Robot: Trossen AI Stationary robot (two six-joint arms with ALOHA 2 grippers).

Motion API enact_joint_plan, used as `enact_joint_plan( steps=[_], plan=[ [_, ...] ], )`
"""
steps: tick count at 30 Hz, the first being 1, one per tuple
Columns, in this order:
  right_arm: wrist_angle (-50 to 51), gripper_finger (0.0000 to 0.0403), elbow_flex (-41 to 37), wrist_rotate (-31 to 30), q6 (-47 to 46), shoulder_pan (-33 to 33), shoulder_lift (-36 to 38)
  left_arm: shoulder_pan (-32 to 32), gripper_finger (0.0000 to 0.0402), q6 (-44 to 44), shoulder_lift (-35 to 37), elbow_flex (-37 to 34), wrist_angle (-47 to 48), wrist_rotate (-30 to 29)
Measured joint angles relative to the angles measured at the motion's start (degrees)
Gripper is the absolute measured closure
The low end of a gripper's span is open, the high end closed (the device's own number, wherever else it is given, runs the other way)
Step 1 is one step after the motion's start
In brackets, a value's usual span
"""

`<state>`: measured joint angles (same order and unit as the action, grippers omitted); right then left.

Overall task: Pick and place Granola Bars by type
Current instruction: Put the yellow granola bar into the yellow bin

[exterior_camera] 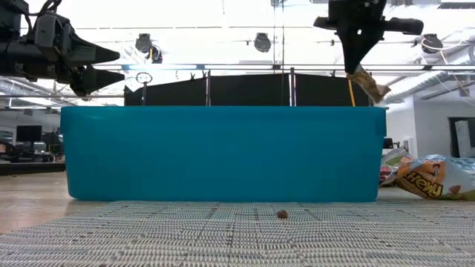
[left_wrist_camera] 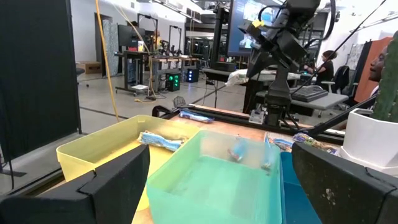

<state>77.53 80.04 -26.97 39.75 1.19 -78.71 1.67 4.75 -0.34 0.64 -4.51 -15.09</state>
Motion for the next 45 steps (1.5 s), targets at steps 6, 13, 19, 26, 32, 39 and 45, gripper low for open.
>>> enact_joint_plan(
  steps=[6,13,19,26,32,39,45],
  plan=[
    [-0.8,0.0403,-0.1,-0.1,4.4,0.6,-0.9,0.0,0.0009,0.0,0.0,0.0,0.0,0.0],
    [-4.5,0.0403,-0.1,-0.3,8.4,1.5,-3.1,0.0,0.0009,0.0,0.0,0.0,0.0,0.0],
    [-10.5,0.0403,0.2,-0.2,10.3,1.5,-4.2,0.0,0.0009,0.0,0.0,0.0,0.0,0.0],
    [-21.2,0.0403,2.9,-0.1,10.9,1.5,-6.3,0.0,0.0009,0.0,0.0,0.0,0.0,0.0],
    [-26.8,0.0403,5.7,0.0,10.6,2.9,-9.3,0.0,0.0009,0.0,0.0,0.0,0.0,0.0],
    [-28.0,0.0403,9.3,0.7,6.5,5.9,-13.5,0.0,0.0009,0.0,0.0,0.0,0.0,0.0],
    [-31.8,0.0403,12.1,1.8,-1.8,9.3,-16.1,0.0,0.0009,0.0,0.0,0.0,0.0,0.0]
  ],
)
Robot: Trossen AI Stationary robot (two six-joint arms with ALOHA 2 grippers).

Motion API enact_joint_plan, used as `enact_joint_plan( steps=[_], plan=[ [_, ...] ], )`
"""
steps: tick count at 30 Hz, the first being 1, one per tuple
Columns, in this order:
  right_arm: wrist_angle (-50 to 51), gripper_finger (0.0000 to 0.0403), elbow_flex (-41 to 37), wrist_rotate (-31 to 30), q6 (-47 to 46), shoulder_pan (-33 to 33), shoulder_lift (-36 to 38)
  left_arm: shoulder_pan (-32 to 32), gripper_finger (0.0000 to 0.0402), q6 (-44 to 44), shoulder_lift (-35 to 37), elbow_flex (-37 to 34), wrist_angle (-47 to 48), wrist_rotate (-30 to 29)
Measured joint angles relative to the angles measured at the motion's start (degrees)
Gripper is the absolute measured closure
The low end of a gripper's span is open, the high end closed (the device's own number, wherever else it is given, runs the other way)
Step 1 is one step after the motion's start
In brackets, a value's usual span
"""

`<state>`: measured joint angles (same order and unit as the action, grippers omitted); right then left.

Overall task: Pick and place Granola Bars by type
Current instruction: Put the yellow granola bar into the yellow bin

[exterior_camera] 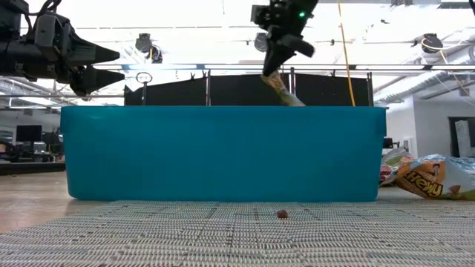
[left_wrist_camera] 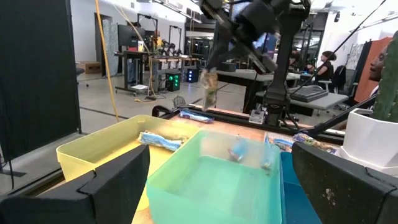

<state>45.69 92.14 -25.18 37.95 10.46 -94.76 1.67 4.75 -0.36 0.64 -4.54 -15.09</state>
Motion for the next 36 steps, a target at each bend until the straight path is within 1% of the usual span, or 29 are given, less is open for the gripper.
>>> enact_joint_plan(
  steps=[4,14,24,29,36],
  plan=[
    [-1.7,0.0403,1.7,1.4,-6.8,2.2,-1.4,0.0,0.0009,0.0,0.0,0.0,0.0,0.0],
    [-7.6,0.0403,2.2,1.6,-20.8,7.3,-1.8,0.0,0.0009,0.0,0.0,0.0,0.0,0.0],
    [-12.7,0.0403,2.2,9.4,-39.8,15.3,-1.8,0.0,0.0009,0.0,0.0,0.0,0.0,0.0],
    [-15.2,0.0403,2.2,14.9,-49.8,19.0,-1.8,0.0,0.0009,0.0,0.0,0.0,0.0,0.0],
    [-16.2,0.0403,2.2,19.8,-60.1,23.7,-1.9,0.0,0.0009,0.0,0.0,0.0,0.0,0.0]
  ],
)
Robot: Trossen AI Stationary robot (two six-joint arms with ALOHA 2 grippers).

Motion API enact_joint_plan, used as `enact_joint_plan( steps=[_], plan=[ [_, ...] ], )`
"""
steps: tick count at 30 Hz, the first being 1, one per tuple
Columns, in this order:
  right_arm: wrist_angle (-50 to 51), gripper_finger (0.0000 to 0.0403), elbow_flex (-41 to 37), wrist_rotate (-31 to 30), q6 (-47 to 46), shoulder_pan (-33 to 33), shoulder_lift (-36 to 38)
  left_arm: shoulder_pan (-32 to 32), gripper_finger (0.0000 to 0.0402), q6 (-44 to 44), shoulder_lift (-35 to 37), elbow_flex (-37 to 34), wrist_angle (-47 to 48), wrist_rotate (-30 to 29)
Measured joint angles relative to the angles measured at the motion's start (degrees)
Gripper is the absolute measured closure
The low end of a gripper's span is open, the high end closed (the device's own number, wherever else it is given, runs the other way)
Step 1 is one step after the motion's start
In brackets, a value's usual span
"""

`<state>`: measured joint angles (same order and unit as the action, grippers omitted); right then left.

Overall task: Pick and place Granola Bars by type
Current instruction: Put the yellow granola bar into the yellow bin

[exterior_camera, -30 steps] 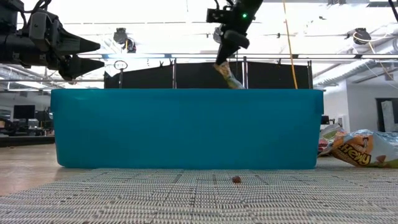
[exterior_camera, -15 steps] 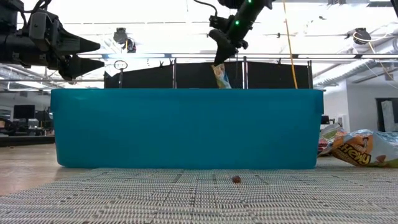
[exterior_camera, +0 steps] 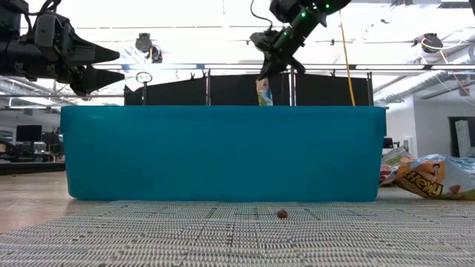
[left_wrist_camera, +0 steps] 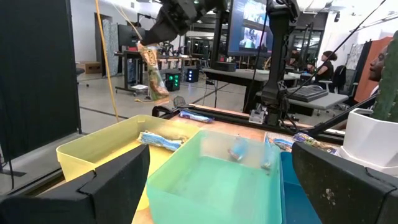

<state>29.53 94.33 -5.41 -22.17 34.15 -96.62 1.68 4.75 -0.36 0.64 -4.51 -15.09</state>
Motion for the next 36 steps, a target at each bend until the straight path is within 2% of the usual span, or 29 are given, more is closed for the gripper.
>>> enact_joint_plan(
  steps=[9,21,36],
  plan=[
    [-0.9,0.0403,0.0,9.9,-9.0,2.9,-5.9,0.0,0.0009,0.0,0.0,0.0,0.0,0.0],
    [4.2,0.0403,0.0,10.5,-9.4,3.0,-9.9,0.0,0.0009,0.0,0.0,0.0,0.0,0.0],
    [3.3,0.0403,-0.1,9.6,-22.9,3.0,-14.0,0.0,0.0009,0.0,0.0,0.0,0.0,0.0]
  ],
)
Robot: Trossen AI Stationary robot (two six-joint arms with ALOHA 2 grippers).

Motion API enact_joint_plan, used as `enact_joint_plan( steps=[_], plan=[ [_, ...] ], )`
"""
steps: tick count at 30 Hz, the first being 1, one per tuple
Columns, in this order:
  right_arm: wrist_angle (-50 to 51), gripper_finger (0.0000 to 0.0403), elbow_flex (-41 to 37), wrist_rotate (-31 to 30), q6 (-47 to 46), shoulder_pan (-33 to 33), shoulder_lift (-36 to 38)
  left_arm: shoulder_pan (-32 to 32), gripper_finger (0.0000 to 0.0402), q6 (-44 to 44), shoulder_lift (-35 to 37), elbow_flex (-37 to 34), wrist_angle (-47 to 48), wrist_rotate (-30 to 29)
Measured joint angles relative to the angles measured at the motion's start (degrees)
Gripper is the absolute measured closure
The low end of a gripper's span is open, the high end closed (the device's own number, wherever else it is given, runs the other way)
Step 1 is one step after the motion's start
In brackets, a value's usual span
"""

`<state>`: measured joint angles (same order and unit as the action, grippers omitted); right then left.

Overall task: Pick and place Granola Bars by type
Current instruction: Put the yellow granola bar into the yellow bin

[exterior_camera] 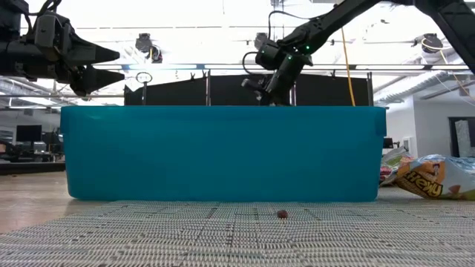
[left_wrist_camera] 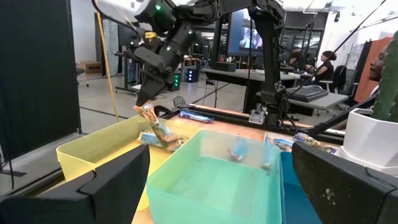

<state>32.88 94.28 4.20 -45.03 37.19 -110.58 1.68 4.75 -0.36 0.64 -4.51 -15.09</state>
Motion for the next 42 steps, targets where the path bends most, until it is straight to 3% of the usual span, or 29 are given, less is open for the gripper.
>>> enact_joint_plan(
  steps=[7,18,24,35,42],
  plan=[
    [0.9,0.0403,-1.4,-4.2,-5.6,0.0,0.1,0.0,0.0009,0.0,0.0,0.0,0.0,0.0],
    [-4.0,0.0403,-6.0,-4.1,-10.4,0.6,-0.2,0.0,0.0009,0.0,0.0,0.0,0.0,0.0],
    [-9.5,0.0403,-6.1,-4.2,-9.0,0.8,-3.3,0.0,0.0009,0.0,0.0,0.0,0.0,0.0],
    [-5.2,0.0403,-6.1,-10.4,-0.7,0.9,-4.4,0.0,0.0009,0.0,0.0,0.0,0.0,0.0],
    [-8.1,0.0396,-6.1,-10.4,2.3,0.9,-4.4,0.0,0.0009,0.0,0.0,0.0,0.0,0.0]
  ],
)
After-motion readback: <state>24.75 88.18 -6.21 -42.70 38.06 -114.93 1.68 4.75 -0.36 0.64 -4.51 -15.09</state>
